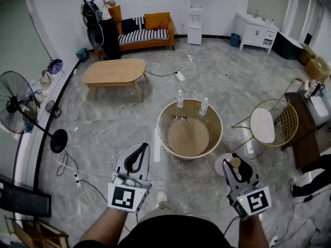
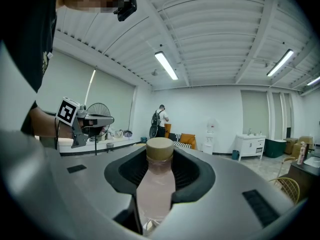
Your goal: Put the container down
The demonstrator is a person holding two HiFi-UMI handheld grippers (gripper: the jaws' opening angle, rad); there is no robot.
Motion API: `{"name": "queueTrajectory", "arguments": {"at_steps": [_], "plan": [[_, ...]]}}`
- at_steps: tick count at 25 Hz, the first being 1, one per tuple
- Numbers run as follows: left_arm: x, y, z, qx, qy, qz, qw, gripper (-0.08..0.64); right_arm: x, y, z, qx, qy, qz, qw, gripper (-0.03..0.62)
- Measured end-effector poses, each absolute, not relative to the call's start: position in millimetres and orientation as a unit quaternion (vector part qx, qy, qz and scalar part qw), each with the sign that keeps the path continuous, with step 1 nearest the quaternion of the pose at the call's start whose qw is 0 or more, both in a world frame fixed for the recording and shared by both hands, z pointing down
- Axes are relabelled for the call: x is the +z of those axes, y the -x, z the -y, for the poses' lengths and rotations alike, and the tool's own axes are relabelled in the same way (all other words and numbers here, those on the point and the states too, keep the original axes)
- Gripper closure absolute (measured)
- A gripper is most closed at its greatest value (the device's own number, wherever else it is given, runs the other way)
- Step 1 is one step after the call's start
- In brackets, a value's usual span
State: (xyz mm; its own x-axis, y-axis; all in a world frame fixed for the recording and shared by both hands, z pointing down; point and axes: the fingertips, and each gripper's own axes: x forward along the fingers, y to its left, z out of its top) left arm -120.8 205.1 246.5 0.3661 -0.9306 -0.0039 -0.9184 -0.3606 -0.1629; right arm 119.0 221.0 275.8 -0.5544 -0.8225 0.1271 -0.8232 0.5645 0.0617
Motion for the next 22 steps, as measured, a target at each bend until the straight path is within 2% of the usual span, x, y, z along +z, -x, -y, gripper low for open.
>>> {"name": "queueTrajectory", "arguments": {"at_steps": [22], "plan": [[267, 177, -121, -0.056, 0.840, -0.537, 0.063, 0.545, 286, -67, -154, 0.011, -0.494, 0.866, 0.084, 0.445]]}}
